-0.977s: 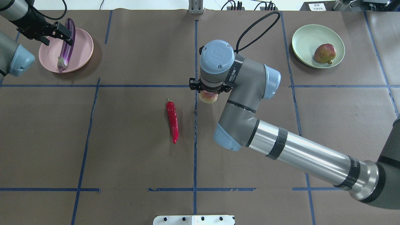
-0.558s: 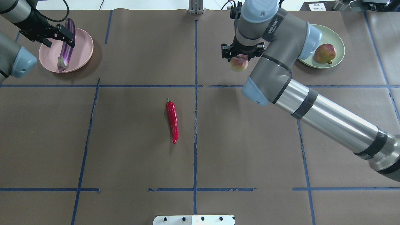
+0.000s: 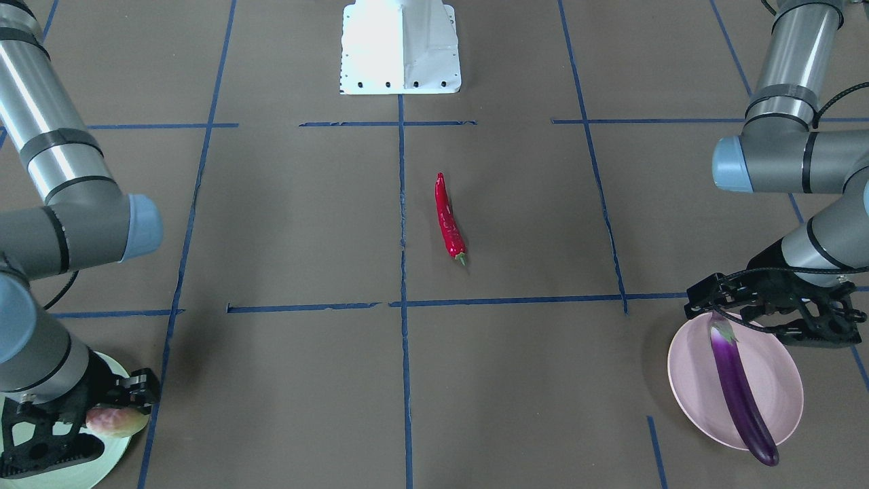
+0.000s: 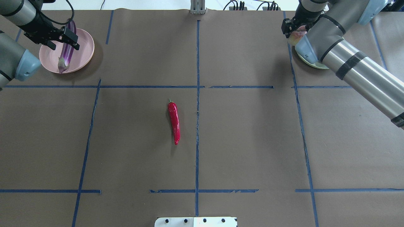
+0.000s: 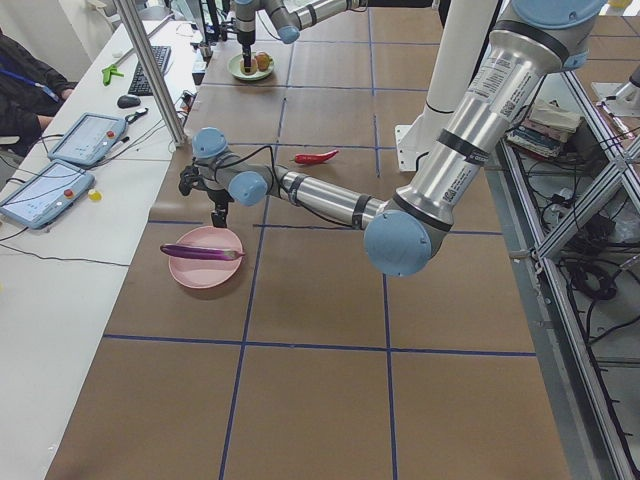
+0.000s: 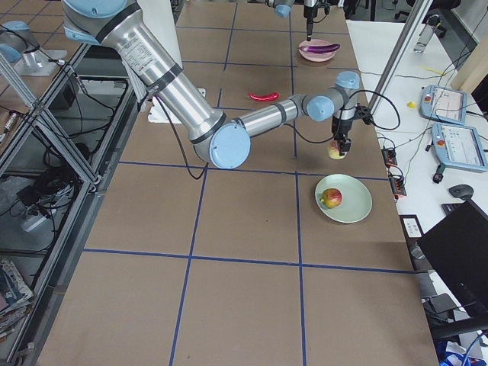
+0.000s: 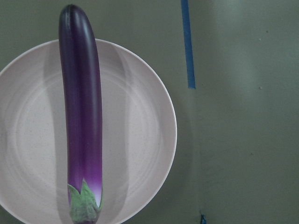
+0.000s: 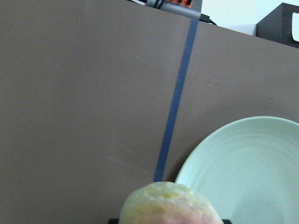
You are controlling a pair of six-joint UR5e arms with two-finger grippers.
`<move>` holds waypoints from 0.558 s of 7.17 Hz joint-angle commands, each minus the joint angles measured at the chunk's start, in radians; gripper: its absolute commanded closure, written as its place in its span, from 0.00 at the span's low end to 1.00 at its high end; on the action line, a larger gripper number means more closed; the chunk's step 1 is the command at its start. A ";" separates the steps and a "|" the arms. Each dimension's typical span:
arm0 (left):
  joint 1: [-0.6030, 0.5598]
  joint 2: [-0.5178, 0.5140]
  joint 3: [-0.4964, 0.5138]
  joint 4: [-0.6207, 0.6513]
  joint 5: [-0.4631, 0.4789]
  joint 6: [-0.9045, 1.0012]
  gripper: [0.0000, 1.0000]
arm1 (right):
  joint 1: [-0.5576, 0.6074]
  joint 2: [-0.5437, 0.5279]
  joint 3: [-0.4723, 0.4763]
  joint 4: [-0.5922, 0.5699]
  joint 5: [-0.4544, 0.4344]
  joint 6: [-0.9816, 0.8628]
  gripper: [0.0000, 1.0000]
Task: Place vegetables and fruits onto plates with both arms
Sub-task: 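Carry the peach to the green plate and release it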
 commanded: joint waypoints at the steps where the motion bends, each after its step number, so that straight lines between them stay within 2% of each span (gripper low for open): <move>1: 0.001 0.000 -0.003 0.000 -0.001 -0.001 0.00 | 0.010 -0.002 -0.105 0.091 -0.003 -0.021 0.76; 2: 0.001 0.000 -0.005 0.000 -0.001 -0.001 0.00 | 0.004 -0.005 -0.114 0.092 -0.003 -0.021 0.16; 3: 0.001 0.002 -0.010 0.000 -0.001 -0.001 0.00 | 0.006 -0.020 -0.112 0.106 -0.003 -0.021 0.01; 4: 0.001 0.002 -0.010 0.000 -0.001 -0.001 0.00 | 0.004 -0.013 -0.111 0.102 -0.004 -0.014 0.01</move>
